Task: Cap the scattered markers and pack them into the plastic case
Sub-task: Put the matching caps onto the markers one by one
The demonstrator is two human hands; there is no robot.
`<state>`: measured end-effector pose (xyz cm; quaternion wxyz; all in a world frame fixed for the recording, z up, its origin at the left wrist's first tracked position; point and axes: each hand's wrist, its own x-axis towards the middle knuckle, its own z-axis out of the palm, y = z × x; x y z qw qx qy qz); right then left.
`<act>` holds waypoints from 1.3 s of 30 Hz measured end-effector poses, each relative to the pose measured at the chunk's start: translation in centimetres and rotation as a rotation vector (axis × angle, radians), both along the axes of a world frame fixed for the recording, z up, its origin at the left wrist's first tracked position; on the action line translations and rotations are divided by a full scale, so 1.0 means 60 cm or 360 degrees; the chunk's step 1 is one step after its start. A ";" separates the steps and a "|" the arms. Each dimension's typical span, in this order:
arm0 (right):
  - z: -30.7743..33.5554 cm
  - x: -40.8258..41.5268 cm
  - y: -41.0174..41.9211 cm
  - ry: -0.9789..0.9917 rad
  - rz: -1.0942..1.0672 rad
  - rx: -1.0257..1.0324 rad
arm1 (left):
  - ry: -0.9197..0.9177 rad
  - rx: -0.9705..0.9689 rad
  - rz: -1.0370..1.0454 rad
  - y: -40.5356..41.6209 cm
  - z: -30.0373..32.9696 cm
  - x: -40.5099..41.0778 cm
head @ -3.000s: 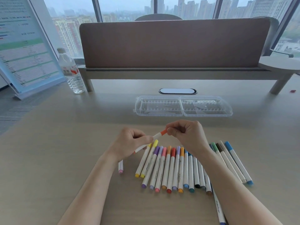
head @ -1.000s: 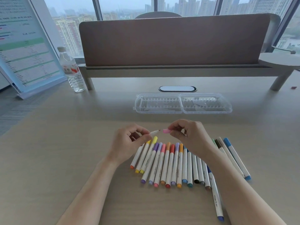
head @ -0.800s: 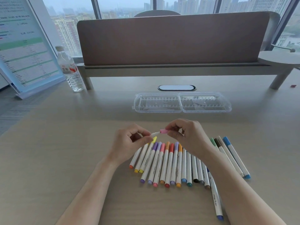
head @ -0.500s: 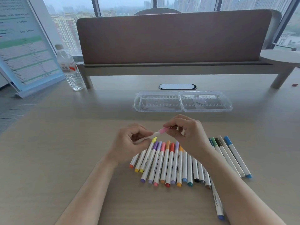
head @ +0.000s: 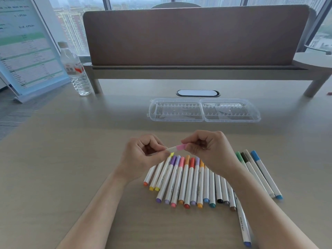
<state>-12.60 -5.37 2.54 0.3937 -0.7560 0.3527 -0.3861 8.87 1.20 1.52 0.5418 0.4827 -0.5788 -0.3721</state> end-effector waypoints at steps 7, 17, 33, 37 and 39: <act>-0.014 0.016 -0.001 -0.0046 -0.0080 0.0023 | 0.0051 0.0042 0.0071 -0.011 -0.008 -0.003; -0.024 -0.006 -0.028 0.0164 -0.0352 0.0061 | -0.0425 0.0381 0.0498 -0.023 -0.014 0.007; -0.024 -0.041 -0.028 0.0168 -0.0435 0.0189 | -0.1059 0.0404 0.0492 0.045 -0.052 -0.005; -0.021 -0.069 -0.013 0.0236 -0.0532 0.0207 | -0.1507 0.0369 0.0157 0.076 -0.058 -0.011; -0.018 -0.086 -0.004 0.0269 -0.0567 0.0161 | -0.1747 0.0354 0.0125 0.083 -0.061 -0.014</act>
